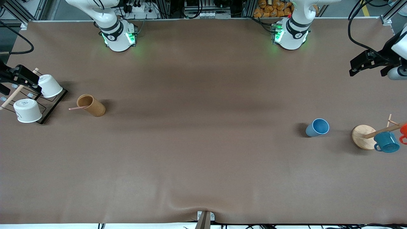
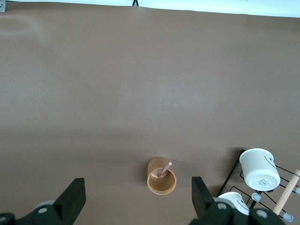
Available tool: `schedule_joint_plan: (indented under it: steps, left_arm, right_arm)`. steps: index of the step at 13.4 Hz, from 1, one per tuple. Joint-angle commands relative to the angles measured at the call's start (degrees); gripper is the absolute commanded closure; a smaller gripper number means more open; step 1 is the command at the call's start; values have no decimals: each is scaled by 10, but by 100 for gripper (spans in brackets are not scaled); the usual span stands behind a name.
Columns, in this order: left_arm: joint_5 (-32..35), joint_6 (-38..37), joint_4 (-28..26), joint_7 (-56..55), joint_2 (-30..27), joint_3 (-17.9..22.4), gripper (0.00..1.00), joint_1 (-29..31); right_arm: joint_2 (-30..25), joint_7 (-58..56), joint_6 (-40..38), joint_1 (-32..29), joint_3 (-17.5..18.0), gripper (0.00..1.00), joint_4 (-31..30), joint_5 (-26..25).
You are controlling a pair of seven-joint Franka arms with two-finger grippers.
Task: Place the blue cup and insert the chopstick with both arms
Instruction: 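Reach the left gripper to the blue cup while the right gripper reaches the chopstick, then grasp the blue cup with the left gripper while the right gripper grasps the chopstick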
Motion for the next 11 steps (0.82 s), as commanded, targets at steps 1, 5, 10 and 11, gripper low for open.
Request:
schedule_joint_plan:
  steps: [1, 5, 10, 11]
  left_arm:
    - [-6, 51, -43, 12, 34, 4, 0, 2]
    - [-4, 290, -216, 89, 38, 3, 0, 48]
    - [-3, 437, -269, 102, 138, 3, 0, 72]
    - [-4, 453, -269, 102, 157, 3, 0, 72]
  right_arm:
    - [33, 6, 10, 7, -1, 0, 9, 9]
    - [63, 1, 10, 9, 1, 0, 10, 2]
    - [101, -15, -14, -9, -1, 0, 3, 4]
    - [102, -13, -22, -9, -2, 0, 2, 3]
